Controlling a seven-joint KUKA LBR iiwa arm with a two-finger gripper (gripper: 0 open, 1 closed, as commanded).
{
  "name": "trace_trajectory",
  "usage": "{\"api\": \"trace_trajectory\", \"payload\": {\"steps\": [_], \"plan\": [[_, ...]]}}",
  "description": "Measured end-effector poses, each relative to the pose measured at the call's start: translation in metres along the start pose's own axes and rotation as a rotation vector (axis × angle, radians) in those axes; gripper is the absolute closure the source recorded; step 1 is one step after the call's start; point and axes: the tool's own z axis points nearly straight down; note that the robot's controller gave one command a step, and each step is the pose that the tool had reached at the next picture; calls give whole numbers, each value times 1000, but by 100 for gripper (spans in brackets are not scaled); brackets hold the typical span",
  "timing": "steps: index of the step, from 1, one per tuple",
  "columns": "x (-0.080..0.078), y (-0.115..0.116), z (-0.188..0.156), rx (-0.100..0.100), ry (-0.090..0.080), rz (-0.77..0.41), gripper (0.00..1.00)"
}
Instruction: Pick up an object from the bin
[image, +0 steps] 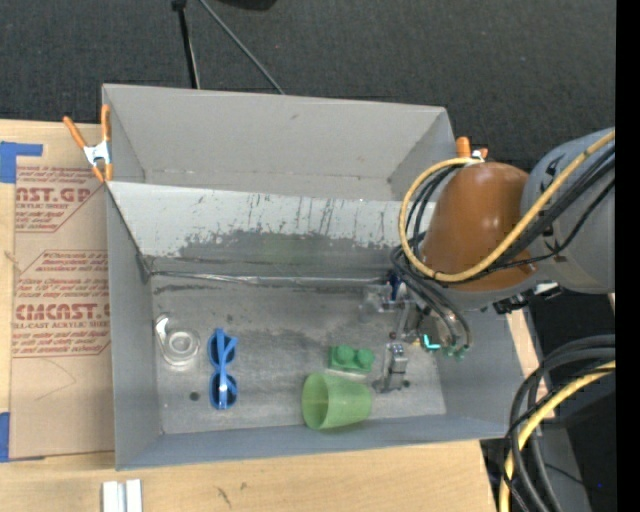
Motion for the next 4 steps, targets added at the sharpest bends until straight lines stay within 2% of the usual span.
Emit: {"api": "trace_trajectory", "payload": {"steps": [1,2,3,4], "plan": [[12,4,86,6,1,-184,0],[9,7,87,2,-18,-181,100],[-17,40,-140,2,-19,-188,100],[-46,41,-36,0,-2,-268,100]]}}
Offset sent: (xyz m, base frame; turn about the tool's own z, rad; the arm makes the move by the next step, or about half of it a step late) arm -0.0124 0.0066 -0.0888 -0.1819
